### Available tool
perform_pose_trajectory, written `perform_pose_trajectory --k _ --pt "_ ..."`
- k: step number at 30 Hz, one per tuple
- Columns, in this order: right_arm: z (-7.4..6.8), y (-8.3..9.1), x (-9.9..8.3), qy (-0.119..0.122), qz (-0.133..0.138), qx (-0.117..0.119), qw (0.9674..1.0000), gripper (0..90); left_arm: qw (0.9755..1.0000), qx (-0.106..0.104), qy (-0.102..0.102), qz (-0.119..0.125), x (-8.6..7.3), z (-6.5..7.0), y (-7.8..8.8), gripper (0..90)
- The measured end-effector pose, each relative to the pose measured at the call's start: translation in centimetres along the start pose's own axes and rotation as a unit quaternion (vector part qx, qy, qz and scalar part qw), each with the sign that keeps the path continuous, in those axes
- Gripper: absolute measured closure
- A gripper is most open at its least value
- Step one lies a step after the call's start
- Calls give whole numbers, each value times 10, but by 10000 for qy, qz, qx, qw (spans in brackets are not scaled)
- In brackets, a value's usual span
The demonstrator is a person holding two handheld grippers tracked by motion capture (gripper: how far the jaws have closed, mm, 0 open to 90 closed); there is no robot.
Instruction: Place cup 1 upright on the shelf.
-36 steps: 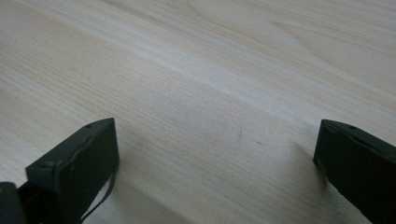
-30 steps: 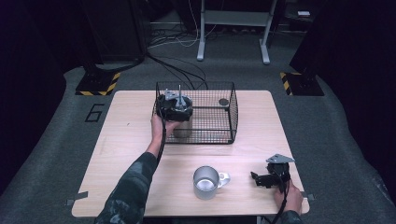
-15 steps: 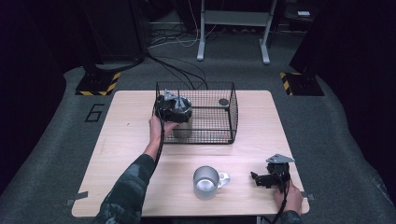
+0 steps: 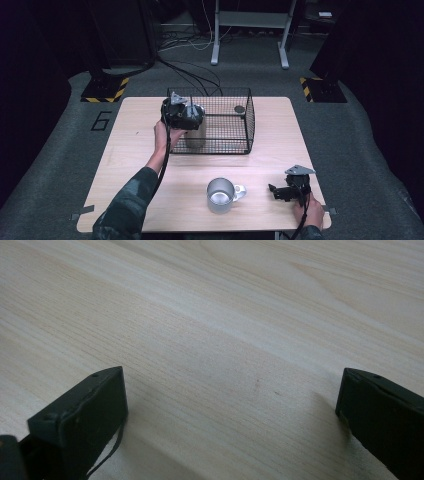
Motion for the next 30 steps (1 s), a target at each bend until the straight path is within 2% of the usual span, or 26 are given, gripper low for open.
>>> perform_pose_trajectory --k 4,7,8,11,15,19,20,21,22,23,24,27,28,30 --pt "0 0 0 2 0 -3 10000 0 10000 -39 -25 40 -1 2 11 1" --pt "0 0 0 0 0 -1 10000 0 9998 -113 -145 -5 -5 7 26 1" --pt "0 0 0 0 0 -1 10000 0 9998 -113 -145 -5 -5 7 26 1" --pt "0 0 0 0 -1 -3 10000 0 9993 -189 -301 -85 -14 13 41 1" --pt "0 0 0 0 0 -3 10000 0 9992 -177 -340 -136 -23 16 50 1" --pt "0 0 0 3 1 -3 10000 0 9990 -181 -365 -175 -41 17 65 1" --pt "0 0 0 1 0 -1 10000 0 9990 -181 -365 -175 -41 17 65 1" --pt "0 0 0 1 4 -2 10000 0 9988 -182 -398 -213 -49 18 71 1" --pt "0 0 0 1 4 -2 10000 0 9988 -182 -398 -213 -49 18 71 1" --pt "0 0 0 -4 2 4 10000 0 9987 -146 -432 -239 -58 18 76 1" --pt "0 0 0 -3 -1 3 10000 0 9987 -146 -432 -239 -58 18 76 1" --pt "0 0 0 -4 0 4 10000 0 9983 -58 -479 -336 -77 16 83 1" --pt "0 0 0 -4 0 4 10000 0 9983 -58 -479 -336 -77 16 83 1" --pt "0 0 0 -5 2 2 10000 0 9983 -31 -437 -395 -92 12 86 1"
Point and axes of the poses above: each handheld gripper's, and its own axes: y roughly backward along the jaws, x roughly out of its top, z roughly to its right, the point moved 4 cm from there along -y, roughly forward along the jaws, and after that the axes turned 12 degrees about -z, right-handed, at the moved point
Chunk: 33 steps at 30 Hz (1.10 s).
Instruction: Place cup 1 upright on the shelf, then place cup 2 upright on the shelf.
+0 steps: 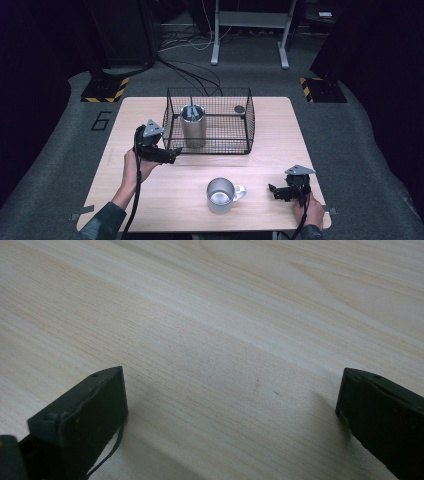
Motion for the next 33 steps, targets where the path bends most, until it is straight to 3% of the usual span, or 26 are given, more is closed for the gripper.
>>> perform_pose_trajectory --k 10,11,14,15,22,26,27,31,33 --pt "0 0 0 0 -1 -1 10000 0 9995 71 174 -272 -46 -5 -4 1" --pt "0 0 0 8 -1 -5 10000 0 9991 73 297 -308 -56 -7 -7 1" --pt "0 0 0 2 0 0 10000 0 9986 107 383 -344 -66 -10 -10 1" --pt "0 0 0 4 1 -2 10000 0 9978 81 472 -454 -77 -13 -15 1" --pt "0 0 0 3 -5 -2 10000 0 9945 34 810 -670 -112 -22 -35 1" --pt "0 0 0 8 -3 -8 10000 0 9933 171 826 -784 -126 -26 -44 1" --pt "0 0 0 8 -1 -14 10000 0 9921 254 767 -959 -135 -28 -52 1" --pt "0 0 0 10 -3 -11 10000 0 9905 323 886 -1004 -147 -31 -64 1" --pt "0 0 0 8 -3 -11 10000 0 9896 369 843 -1104 -150 -33 -68 1"
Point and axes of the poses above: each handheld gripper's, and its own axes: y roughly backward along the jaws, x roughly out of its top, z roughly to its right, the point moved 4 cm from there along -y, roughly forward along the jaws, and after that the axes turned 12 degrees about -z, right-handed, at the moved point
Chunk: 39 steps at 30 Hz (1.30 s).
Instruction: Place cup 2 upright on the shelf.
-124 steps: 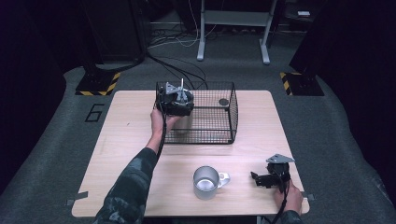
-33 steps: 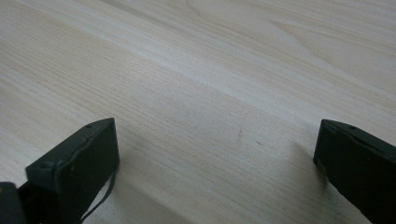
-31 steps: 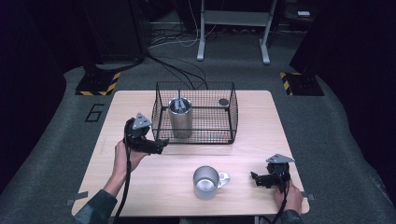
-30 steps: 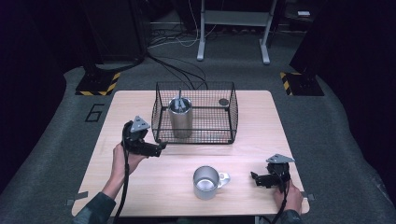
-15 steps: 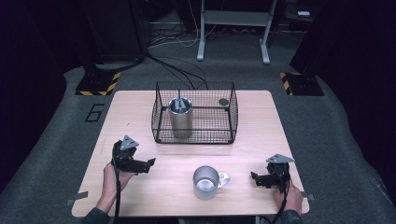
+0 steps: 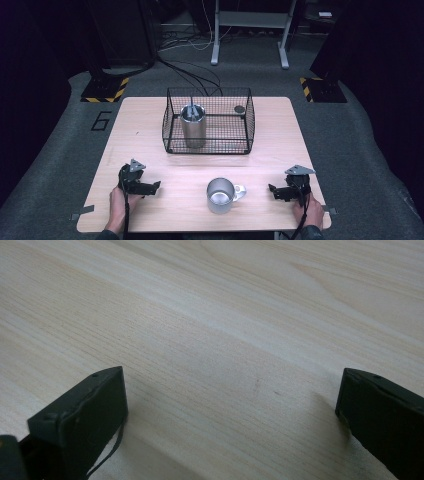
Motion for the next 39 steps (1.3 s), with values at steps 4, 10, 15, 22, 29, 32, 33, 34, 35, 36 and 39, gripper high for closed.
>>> perform_pose_trajectory --k 4,10,15,22,29,32,33,34,35,36,39 --pt "-1 0 0 -41 1 -2 10000 0 9999 -68 -82 48 1 -1 -4 0" --pt "-1 0 1 -137 4 -45 9999 0 9990 -191 -212 351 1 -9 -8 0" --pt "-6 1 -2 -498 36 -274 9984 0 9985 -296 -283 363 2 -10 -9 0" --pt "-9 3 -5 -523 43 -342 9980 0 9968 -350 -625 369 6 -10 -11 0" --pt "-9 3 -5 -578 7 -332 9978 0 9967 -363 -631 348 10 -14 -14 0" --pt "-9 4 -4 -630 -28 -361 9974 0 9968 -363 -625 345 10 -14 -13 0" --pt "-9 5 -5 -641 -114 -373 9972 0 9968 -358 -633 345 10 -14 -13 0" --pt "-9 5 -4 -682 -162 -371 9969 1 9968 -360 -629 347 10 -14 -14 0" --pt "-9 6 -4 -663 -222 -382 9968 4 9968 -362 -626 346 10 -14 -13 0" --pt "-9 6 -4 -663 -222 -382 9968 4 9968 -362 -626 346 10 -14 -13 0" --pt "-11 14 -1 -563 -152 -307 9978 29 9968 -366 -627 347 10 -14 -14 0"
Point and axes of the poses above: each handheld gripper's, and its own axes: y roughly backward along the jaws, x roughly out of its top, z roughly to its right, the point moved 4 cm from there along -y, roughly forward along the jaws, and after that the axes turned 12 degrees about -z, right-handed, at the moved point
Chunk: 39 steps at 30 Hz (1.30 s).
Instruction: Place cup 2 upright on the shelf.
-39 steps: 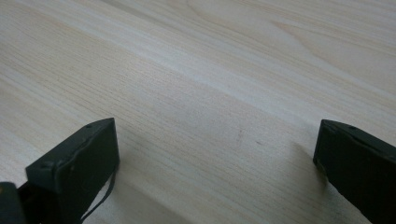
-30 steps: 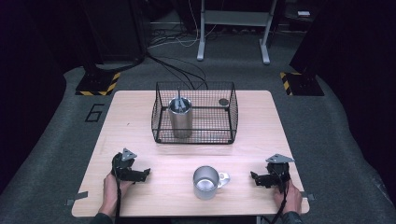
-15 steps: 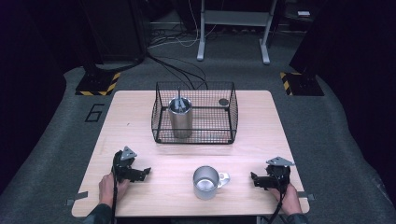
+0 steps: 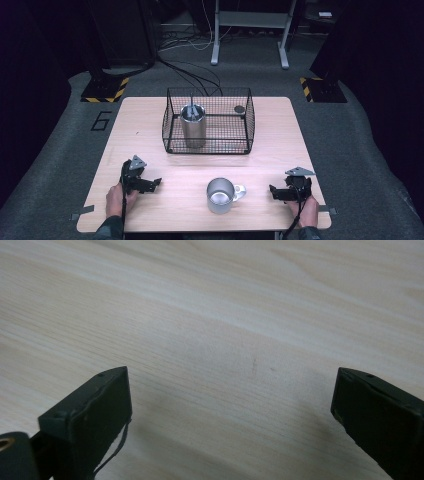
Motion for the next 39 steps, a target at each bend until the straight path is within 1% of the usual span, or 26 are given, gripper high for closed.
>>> perform_pose_trajectory --k 4,5,8,9,10,13,16,18,19,21,22,23,24,25,27,28,29,31,32,33,34,35,36,37,38,39 --pt "-2 14 5 9 203 184 9996 32 10000 2 -9 0 0 0 0 0" --pt "-7 23 9 51 277 309 9991 32 10000 8 -18 -4 0 0 0 0" --pt "-13 31 12 142 355 404 9985 29 10000 0 -5 0 0 0 0 0" --pt "-21 39 16 259 374 507 9977 26 10000 -23 36 7 0 1 0 0" --pt "-21 39 16 259 374 507 9977 26 10000 -23 36 7 0 1 0 0" --pt "-39 52 22 498 445 786 9947 18 10000 -25 38 9 0 1 0 0" --pt "-49 60 25 621 489 863 9931 13 10000 -24 38 8 0 1 0 0" --pt "-59 69 29 783 553 925 9911 8 10000 -26 42 10 0 1 0 0" --pt "-67 75 31 868 586 1061 9888 1 10000 -24 36 8 0 1 0 0" --pt "-75 82 34 1015 659 1129 9862 0 10000 -25 39 10 0 1 0 0" --pt "-75 82 34 1015 659 1129 9862 0 10000 -25 39 10 0 1 0 0" --pt "-85 87 36 1148 685 1206 9837 0 10000 -24 39 9 0 1 0 0" --pt "-85 87 36 1148 685 1206 9837 0 10000 -24 39 9 0 1 0 0" --pt "-90 89 37 1182 691 1279 9823 0 10000 -24 41 9 0 1 0 0" --pt "-105 93 41 1413 728 1404 9773 0 10000 -25 41 10 0 1 0 0" --pt "-105 93 41 1413 728 1404 9773 0 10000 -25 41 10 0 1 0 0" --pt "-114 94 42 1534 702 1483 9745 0 10000 -24 38 9 0 1 0 0" --pt "-123 94 44 1659 652 1569 9714 0 10000 -24 38 7 0 1 0 0" --pt "-123 94 44 1659 652 1569 9714 0 10000 -24 38 7 0 1 0 0" --pt "-132 93 45 1800 627 1633 9680 0 10000 -24 38 10 0 1 0 0" --pt "-132 93 45 1800 627 1633 9680 0 10000 -24 38 10 0 1 0 0" --pt "-142 91 47 1935 554 1660 9654 0 10000 -24 39 8 0 1 0 0" --pt "-142 91 47 1935 554 1660 9654 0 10000 -24 39 8 0 1 0 0" --pt "-148 89 48 2023 494 1692 9633 0 10000 -24 42 10 0 1 0 0" --pt "-148 89 48 2023 494 1692 9633 0 10000 -24 42 10 0 1 0 0" --pt "-155 87 50 2105 468 1691 9617 0 10000 -22 40 10 0 1 0 0"
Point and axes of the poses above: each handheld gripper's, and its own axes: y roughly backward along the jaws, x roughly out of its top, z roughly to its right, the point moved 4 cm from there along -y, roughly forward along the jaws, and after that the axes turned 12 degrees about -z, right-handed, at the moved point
